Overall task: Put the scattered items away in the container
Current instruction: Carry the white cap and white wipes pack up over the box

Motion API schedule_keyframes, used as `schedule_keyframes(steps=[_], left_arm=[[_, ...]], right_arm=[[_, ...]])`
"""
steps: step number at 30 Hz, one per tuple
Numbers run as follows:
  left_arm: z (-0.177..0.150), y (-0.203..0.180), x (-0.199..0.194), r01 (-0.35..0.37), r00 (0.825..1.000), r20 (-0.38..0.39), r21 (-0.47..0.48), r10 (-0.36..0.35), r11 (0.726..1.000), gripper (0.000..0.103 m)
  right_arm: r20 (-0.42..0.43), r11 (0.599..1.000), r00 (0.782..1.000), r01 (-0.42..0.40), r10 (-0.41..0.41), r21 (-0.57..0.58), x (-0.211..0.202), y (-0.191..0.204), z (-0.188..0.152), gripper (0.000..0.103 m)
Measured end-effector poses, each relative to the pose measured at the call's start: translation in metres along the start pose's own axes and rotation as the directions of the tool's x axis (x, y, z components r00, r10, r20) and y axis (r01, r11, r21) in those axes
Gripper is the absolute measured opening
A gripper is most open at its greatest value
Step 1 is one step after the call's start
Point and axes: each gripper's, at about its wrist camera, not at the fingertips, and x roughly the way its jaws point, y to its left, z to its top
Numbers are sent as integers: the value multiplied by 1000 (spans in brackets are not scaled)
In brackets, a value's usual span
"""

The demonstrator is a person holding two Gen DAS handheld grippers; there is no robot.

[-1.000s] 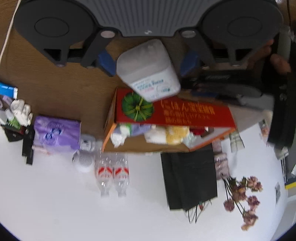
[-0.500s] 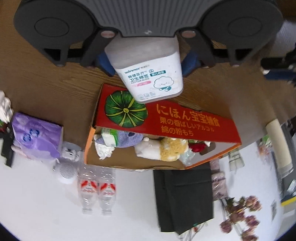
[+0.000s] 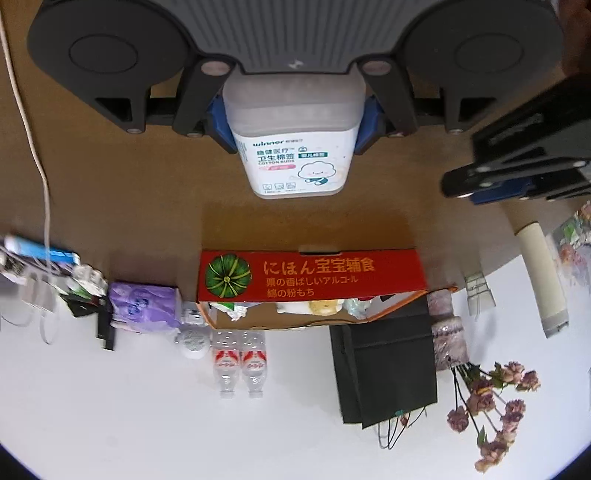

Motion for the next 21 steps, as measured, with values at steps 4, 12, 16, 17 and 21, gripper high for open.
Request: schedule_keyframes(steps=[4,12,16,17,21], left_arm=[[-13,6,-32,17,998,69,-52,-13,999,28],[-40,6,-75,-1,994,113,-70,9,998,28],[-41,7,-92,-10,989,145,-71,20,997,28],[-40,7,-95,-12,988,153,-72,22,997,28],[-38,8,-103,-14,985,173,-68,26,998,28]], right_arm=[[85,1000,996,-7,4,27,-38,14,-18,65],[254,998,967,-21,7,54,-86,36,-50,65],[257,998,966,-28,13,55,-98,41,-54,65],[260,998,965,-32,16,59,-100,42,-54,65],[281,998,959,-41,24,54,-108,44,-56,65]])
